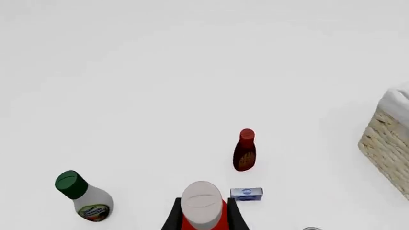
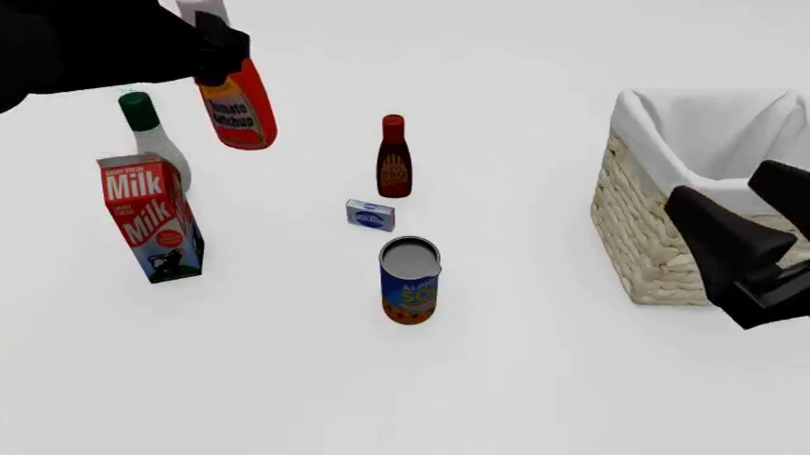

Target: Pick the ketchup and place it in the basket.

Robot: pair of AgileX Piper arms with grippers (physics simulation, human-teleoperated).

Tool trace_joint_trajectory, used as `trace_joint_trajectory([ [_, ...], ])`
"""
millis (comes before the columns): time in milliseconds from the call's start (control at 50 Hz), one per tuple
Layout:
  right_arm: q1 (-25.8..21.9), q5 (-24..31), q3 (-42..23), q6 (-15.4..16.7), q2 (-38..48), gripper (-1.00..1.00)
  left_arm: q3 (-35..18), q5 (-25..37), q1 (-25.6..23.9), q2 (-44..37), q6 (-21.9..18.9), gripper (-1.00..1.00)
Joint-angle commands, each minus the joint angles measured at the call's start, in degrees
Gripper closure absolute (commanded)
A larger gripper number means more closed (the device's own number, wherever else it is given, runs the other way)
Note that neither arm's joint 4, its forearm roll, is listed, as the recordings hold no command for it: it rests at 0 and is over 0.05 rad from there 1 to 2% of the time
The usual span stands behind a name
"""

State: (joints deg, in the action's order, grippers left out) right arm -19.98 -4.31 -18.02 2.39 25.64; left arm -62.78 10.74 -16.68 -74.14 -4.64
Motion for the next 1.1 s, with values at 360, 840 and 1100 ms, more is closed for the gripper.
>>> trace_joint_trajectory([
  [360, -13.90, -1.07, -8.01, 4.06, 8.16, -1.00, -4.82, 15.56, -13.50, 9.22, -3.19, 1.00],
  [840, -21.04, -4.45, -12.53, 7.59, 16.73, -1.00, -8.40, 22.00, -20.93, 9.01, -0.86, 1.00],
  [1100, -23.65, -5.55, -15.35, 8.57, 20.21, -1.00, -9.64, 22.71, -22.74, 7.94, 0.06, 1.00],
])
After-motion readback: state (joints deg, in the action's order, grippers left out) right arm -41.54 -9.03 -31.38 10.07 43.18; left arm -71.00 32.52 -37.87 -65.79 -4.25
